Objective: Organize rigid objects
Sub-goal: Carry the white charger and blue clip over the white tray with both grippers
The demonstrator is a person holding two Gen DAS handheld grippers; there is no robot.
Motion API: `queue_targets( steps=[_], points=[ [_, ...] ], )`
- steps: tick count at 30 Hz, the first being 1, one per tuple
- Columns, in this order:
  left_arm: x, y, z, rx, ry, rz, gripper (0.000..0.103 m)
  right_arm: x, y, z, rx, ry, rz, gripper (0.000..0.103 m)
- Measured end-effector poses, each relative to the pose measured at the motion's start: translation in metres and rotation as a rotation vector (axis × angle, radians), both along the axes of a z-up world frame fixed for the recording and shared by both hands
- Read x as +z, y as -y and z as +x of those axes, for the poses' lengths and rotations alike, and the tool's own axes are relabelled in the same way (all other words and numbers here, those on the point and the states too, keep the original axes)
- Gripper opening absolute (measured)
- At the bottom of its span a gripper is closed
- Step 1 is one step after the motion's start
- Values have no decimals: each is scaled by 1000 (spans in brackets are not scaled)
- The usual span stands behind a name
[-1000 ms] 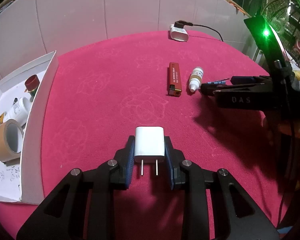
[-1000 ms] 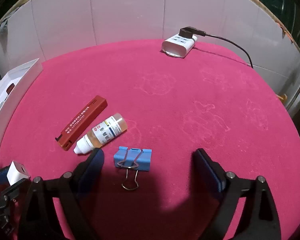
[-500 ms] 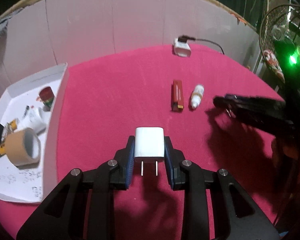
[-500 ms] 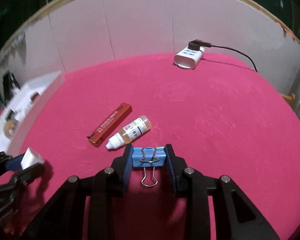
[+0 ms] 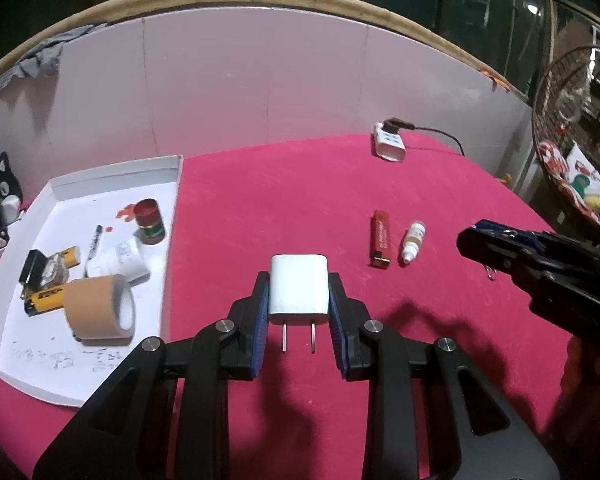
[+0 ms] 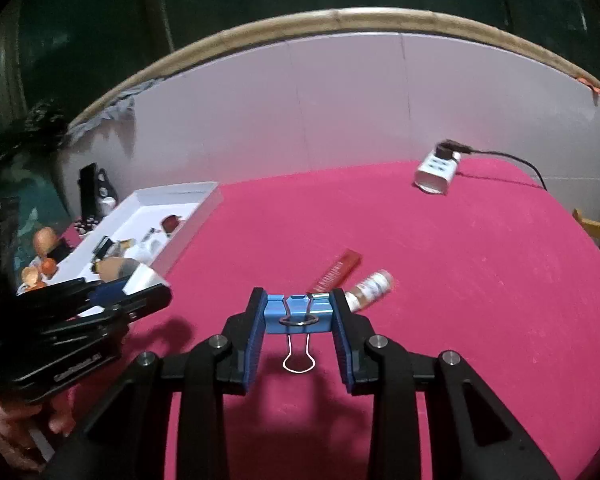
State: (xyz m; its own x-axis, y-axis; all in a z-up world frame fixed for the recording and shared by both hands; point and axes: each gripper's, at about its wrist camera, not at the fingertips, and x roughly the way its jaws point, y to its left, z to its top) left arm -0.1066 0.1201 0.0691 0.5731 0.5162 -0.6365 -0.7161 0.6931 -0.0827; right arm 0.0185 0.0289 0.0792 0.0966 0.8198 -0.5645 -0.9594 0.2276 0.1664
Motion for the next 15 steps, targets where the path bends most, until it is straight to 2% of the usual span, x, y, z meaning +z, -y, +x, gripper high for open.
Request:
queue_targets(
  steps=[5, 15],
  points=[
    [7, -3, -10, 23, 19, 17, 26, 6, -3, -9, 42, -7, 15, 31],
    [25, -14, -42, 106, 62, 70, 26, 31, -19, -41, 124, 51, 46, 31]
  ],
)
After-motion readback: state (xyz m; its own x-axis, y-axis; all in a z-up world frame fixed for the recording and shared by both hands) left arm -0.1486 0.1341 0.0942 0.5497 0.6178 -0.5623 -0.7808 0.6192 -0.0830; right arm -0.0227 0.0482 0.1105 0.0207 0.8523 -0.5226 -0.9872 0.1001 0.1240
